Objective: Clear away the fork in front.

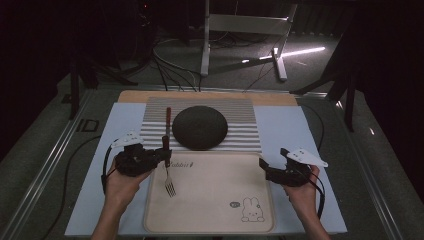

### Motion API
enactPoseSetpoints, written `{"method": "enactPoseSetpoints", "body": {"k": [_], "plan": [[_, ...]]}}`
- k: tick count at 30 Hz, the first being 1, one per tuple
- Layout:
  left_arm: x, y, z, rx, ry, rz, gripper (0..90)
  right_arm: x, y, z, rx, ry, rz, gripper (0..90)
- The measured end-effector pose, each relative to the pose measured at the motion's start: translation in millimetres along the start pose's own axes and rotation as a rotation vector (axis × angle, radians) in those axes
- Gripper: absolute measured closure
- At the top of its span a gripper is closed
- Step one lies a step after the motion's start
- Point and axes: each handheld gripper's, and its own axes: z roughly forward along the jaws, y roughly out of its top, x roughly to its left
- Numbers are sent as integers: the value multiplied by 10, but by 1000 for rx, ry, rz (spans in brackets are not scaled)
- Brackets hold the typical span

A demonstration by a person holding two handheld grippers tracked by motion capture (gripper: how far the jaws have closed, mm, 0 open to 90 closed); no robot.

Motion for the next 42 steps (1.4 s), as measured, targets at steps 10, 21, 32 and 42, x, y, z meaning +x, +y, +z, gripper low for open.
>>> {"method": "enactPoseSetpoints", "body": {"k": [10,21,32,42], "plan": [[18,-181,-44,69,-9,-43,806,-33,-18,1,4,-34,7,115],[225,-372,173,104,30,-76,745,-39,-44,29,18,-42,6,115],[466,-640,329,162,58,-104,682,-53,-54,17,15,-45,13,115],[525,-728,352,227,163,-107,656,-59,-60,-9,12,-46,13,115]]}}
